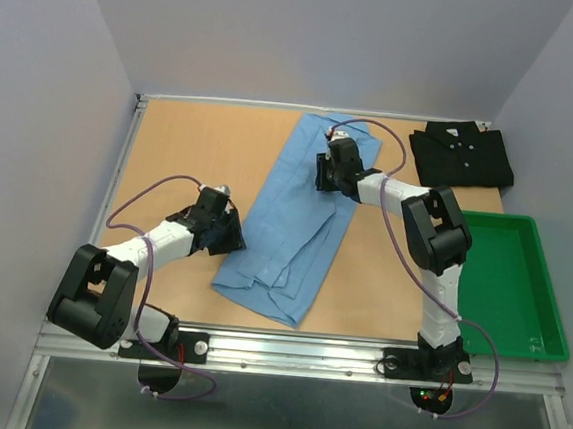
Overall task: Fold and stack the long sleeve shirts
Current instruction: Fold the shirt
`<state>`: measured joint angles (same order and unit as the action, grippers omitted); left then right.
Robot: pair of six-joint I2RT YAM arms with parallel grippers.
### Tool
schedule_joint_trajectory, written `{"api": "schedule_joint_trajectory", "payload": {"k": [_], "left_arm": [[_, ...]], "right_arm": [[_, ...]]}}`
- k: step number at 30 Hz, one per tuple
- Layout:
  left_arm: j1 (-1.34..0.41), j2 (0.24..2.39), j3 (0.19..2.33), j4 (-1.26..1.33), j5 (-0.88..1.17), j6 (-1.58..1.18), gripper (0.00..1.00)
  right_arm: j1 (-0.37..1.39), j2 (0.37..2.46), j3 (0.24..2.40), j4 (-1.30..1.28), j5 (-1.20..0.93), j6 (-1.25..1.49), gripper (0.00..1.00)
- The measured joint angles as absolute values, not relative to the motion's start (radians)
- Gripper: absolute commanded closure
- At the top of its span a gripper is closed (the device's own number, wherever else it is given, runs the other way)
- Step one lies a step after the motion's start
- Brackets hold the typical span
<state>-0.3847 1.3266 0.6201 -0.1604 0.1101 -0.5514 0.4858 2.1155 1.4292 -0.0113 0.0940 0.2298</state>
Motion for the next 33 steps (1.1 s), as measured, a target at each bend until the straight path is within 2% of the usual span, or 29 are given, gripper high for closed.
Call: {"api": "schedule_joint_trajectory", "payload": {"k": [4, 9, 14, 15, 18, 20, 23, 24, 30, 33], "left_arm": [[-0.385, 1.327, 0.58, -0.116, 0.155, -0.582, 0.57], [-0.402, 1.328, 0.54, -0.025, 0.234, -0.641, 0.57], [-0.447, 1.345, 0.531, 0.026, 0.294, -0.694, 0.4], [-0.453, 1.343, 0.531, 0.029, 0.296, -0.701, 0.32], [-0.457, 1.294, 0.531, 0.006, 0.28, -0.721, 0.2], [-0.457, 1.234, 0.532, -0.029, 0.257, -0.726, 0.17], [-0.456, 1.175, 0.573, -0.118, 0.207, -0.714, 0.16], [-0.456, 1.169, 0.588, -0.137, 0.2, -0.709, 0.16], [-0.456, 1.147, 0.626, -0.232, 0.184, -0.657, 0.16], [-0.456, 1.148, 0.622, -0.268, 0.202, -0.632, 0.16]], "right_arm": [[0.486, 2.178, 1.518, -0.027, 0.089, 0.178, 0.58], [0.485, 2.299, 1.691, -0.029, 0.081, 0.091, 0.58], [0.479, 2.35, 1.779, -0.05, 0.078, 0.031, 0.53], [0.477, 2.35, 1.779, -0.054, 0.078, 0.023, 0.5], [0.472, 2.341, 1.777, -0.067, 0.08, 0.006, 0.41], [0.468, 2.318, 1.763, -0.086, 0.086, 0.003, 0.31], [0.458, 2.171, 1.639, -0.13, 0.109, 0.049, 0.03], [0.455, 2.122, 1.604, -0.138, 0.111, 0.064, 0.0], [0.405, 1.689, 1.333, -0.139, 0.057, 0.238, 0.0], [0.385, 1.548, 1.212, -0.149, 0.02, 0.31, 0.0]]}}
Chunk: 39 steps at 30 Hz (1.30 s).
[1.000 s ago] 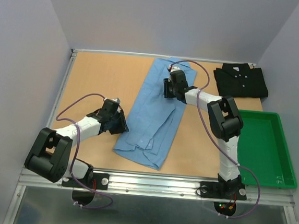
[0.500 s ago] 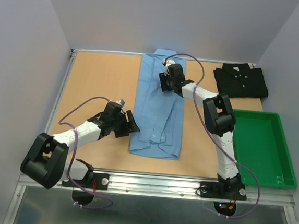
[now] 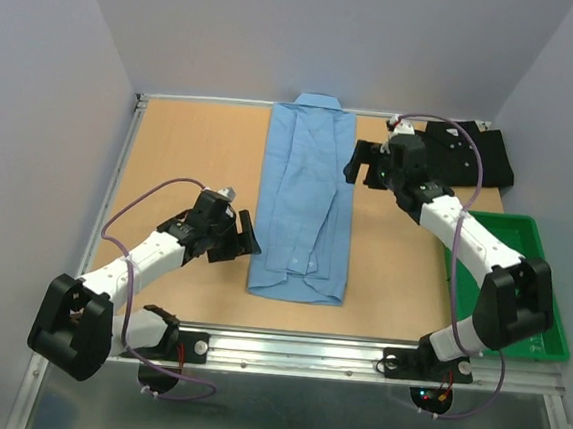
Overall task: Fold and stack the long sleeve shirts
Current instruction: Fold the shirt
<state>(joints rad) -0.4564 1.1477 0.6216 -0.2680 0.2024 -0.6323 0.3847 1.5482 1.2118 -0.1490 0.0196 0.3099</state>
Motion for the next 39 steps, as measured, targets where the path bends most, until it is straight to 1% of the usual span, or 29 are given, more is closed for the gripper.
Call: {"api": "schedule_joint_trajectory", "payload": {"k": [1, 3, 4, 6, 8, 9, 12, 14, 19, 23, 24, 27, 36, 37, 39], "left_arm": [[-0.456, 1.148, 0.616, -0.277, 0.215, -0.623, 0.16], [-0.456, 1.148, 0.603, -0.286, 0.233, -0.615, 0.16], [-0.458, 1.148, 0.595, -0.295, 0.242, -0.612, 0.17], [-0.464, 1.148, 0.587, -0.311, 0.257, -0.61, 0.22], [-0.477, 1.148, 0.582, -0.324, 0.268, -0.611, 0.24], [-0.486, 1.148, 0.582, -0.333, 0.276, -0.611, 0.27], [-0.506, 1.158, 0.581, -0.336, 0.288, -0.615, 0.31], [-0.517, 1.172, 0.575, -0.334, 0.293, -0.62, 0.33], [-0.535, 1.218, 0.546, -0.334, 0.31, -0.634, 0.39], [-0.537, 1.241, 0.543, -0.325, 0.324, -0.64, 0.42], [-0.537, 1.247, 0.543, -0.318, 0.332, -0.641, 0.45], [-0.538, 1.262, 0.543, -0.305, 0.343, -0.643, 0.47], [-0.543, 1.285, 0.543, -0.299, 0.352, -0.645, 0.64], [-0.544, 1.287, 0.543, -0.299, 0.352, -0.647, 0.7], [-0.544, 1.288, 0.543, -0.299, 0.35, -0.645, 0.75]], "right_arm": [[0.38, 1.498, 1.143, -0.16, 0.002, 0.338, 0.0], [0.381, 1.46, 1.067, -0.187, -0.024, 0.376, 0.0], [0.381, 1.435, 1.002, -0.202, -0.04, 0.407, 0.05], [0.388, 1.394, 0.887, -0.253, -0.07, 0.463, 0.12], [0.396, 1.361, 0.809, -0.296, -0.087, 0.503, 0.18], [0.406, 1.341, 0.769, -0.329, -0.09, 0.533, 0.2], [0.444, 1.277, 0.678, -0.387, -0.097, 0.624, 0.25], [0.466, 1.235, 0.641, -0.408, -0.102, 0.667, 0.26], [0.508, 1.197, 0.591, -0.42, -0.12, 0.749, 0.31], [0.527, 1.227, 0.586, -0.423, -0.145, 0.773, 0.37], [0.536, 1.24, 0.586, -0.424, -0.152, 0.78, 0.38], [0.555, 1.264, 0.586, -0.423, -0.171, 0.789, 0.39], [0.606, 1.31, 0.588, -0.383, -0.23, 0.817, 0.42], [0.613, 1.312, 0.588, -0.379, -0.236, 0.823, 0.46], [0.621, 1.314, 0.587, -0.377, -0.238, 0.831, 0.52]]}}
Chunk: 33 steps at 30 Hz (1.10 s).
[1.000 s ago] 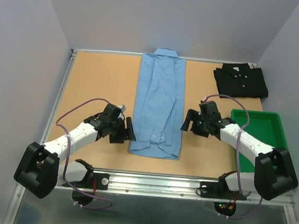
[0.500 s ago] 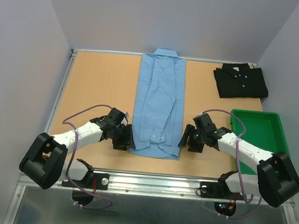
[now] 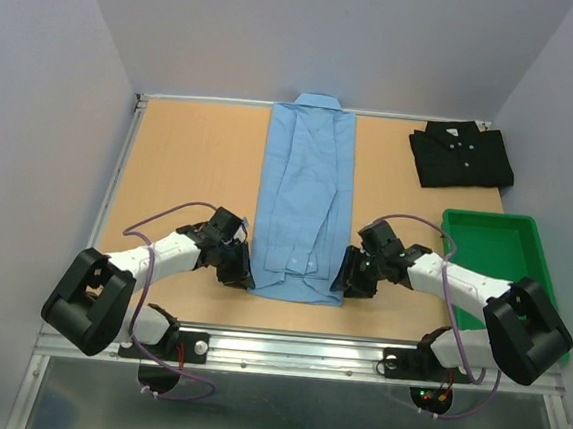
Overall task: Fold and stack the long sleeve shirts
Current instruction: Fold the shirt
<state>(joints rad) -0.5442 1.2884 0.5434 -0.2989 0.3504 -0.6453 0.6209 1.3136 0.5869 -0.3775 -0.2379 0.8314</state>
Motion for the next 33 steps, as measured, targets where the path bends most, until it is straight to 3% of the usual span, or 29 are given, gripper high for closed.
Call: {"api": "schedule_joint_trajectory", "payload": {"k": [3, 4, 7, 21, 33], "left_arm": [[-0.548, 1.291, 0.543, -0.302, 0.346, -0.643, 0.87], [-0.549, 1.293, 0.543, -0.303, 0.345, -0.644, 0.94], [-0.55, 1.293, 0.543, -0.308, 0.344, -0.641, 1.0], [-0.55, 1.168, 0.606, -0.476, 0.382, -0.614, 1.0], [-0.379, 1.278, 0.897, -0.377, 0.36, -0.641, 1.0]], "right_arm": [[0.625, 1.318, 0.581, -0.376, -0.24, 0.84, 0.71], [0.627, 1.318, 0.575, -0.377, -0.24, 0.846, 0.83], [0.63, 1.316, 0.564, -0.381, -0.243, 0.847, 0.99], [0.63, 1.187, 0.583, -0.495, -0.27, 0.844, 0.99], [0.555, 1.327, 0.972, -0.554, -0.123, 0.744, 1.0]]}}
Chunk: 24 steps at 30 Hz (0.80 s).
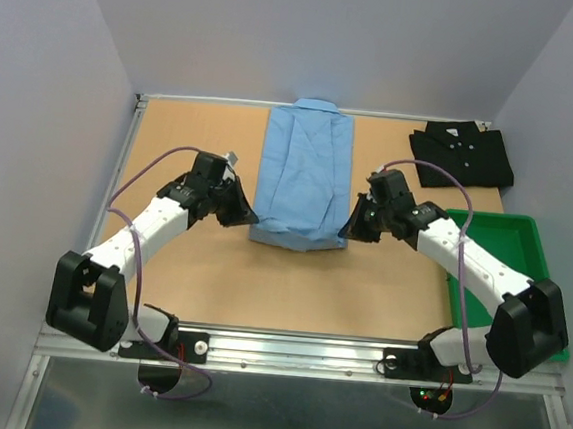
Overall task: Fold and stack the long sleeve shirts
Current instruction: Fold the shirt
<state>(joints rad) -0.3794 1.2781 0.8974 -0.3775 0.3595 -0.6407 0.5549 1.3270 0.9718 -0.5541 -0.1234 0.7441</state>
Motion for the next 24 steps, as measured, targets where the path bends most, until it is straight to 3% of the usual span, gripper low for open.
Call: {"api": "schedule_joint_trajectory", "payload": {"k": [8, 24], "left_arm": [[-0.291, 1.529, 1.093, -0.272, 0.383, -0.651, 1.0], [-0.246, 1.868, 1.441, -0.217, 0.352, -0.612, 1.0]], "right_arm": [[0.397, 1.494, 1.119, -0.49, -0.111, 0.662, 0.99], [0.323, 1.858, 1.488, -0.419, -0.134, 0.553, 0.99]]}}
